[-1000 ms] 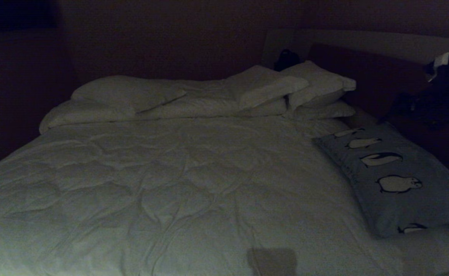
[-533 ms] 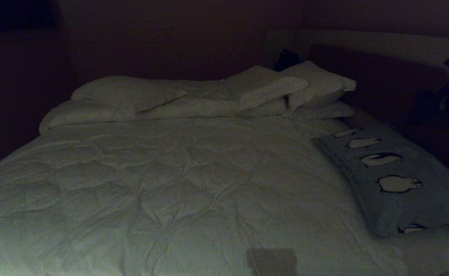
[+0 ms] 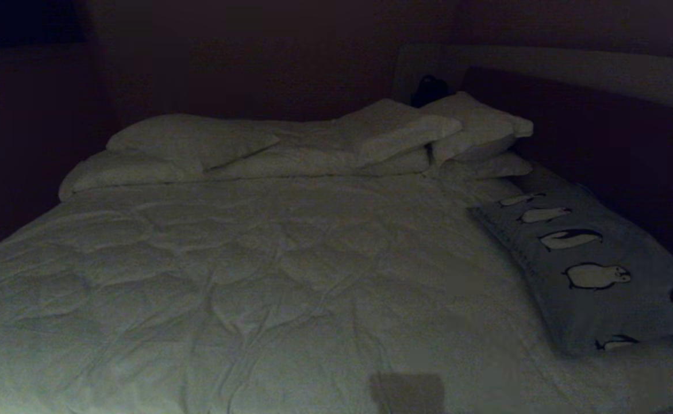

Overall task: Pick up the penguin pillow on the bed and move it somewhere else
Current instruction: Pick up the pillow

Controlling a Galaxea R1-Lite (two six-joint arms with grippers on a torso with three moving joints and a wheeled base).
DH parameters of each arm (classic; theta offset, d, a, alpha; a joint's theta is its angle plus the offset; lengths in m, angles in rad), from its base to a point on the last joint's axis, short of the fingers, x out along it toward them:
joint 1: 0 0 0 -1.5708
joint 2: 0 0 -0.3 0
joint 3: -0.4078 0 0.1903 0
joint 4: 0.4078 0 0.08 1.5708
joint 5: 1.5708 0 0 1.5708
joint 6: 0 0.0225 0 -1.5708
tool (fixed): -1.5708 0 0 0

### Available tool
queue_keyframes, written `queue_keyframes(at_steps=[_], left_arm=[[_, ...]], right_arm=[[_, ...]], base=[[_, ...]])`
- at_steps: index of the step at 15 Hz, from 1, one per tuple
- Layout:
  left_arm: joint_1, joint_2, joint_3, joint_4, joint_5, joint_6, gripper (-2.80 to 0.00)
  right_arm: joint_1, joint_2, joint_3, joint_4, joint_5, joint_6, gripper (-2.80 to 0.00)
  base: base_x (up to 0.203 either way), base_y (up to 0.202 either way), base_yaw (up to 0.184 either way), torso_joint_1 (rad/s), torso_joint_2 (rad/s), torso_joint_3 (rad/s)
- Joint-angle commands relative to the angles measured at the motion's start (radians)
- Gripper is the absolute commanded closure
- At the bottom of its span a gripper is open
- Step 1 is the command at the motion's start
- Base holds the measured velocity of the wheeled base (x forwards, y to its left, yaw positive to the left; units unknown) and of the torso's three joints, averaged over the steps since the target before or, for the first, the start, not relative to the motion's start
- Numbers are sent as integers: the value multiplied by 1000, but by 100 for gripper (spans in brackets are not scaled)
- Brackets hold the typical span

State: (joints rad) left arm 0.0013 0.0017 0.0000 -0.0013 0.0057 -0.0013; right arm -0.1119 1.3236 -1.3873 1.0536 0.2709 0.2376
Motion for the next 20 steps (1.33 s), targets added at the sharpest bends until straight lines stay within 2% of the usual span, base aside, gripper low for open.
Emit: queue_keyframes(at_steps=[1, 12, 17, 20], left_arm=[[0, 0, 0, 0, 0, 0, 0], [0, 0, 0, 0, 0, 0, 0], [0, 0, 0, 0, 0, 0, 0], [0, 0, 0, 0, 0, -1, 0]], right_arm=[[0, -141, 73, 164, 62, -68, 0], [-2, -571, 366, -52, 43, -99, 0], [-2, -699, 501, -267, -72, -131, 0], [-2, -765, 530, -286, -79, -143, 0]], base=[[0, 0, 0, 0, 0, 0], [0, 0, 0, 0, 0, 0], [0, 0, 0, 0, 0, 0], [0, 0, 0, 0, 0, 0]])
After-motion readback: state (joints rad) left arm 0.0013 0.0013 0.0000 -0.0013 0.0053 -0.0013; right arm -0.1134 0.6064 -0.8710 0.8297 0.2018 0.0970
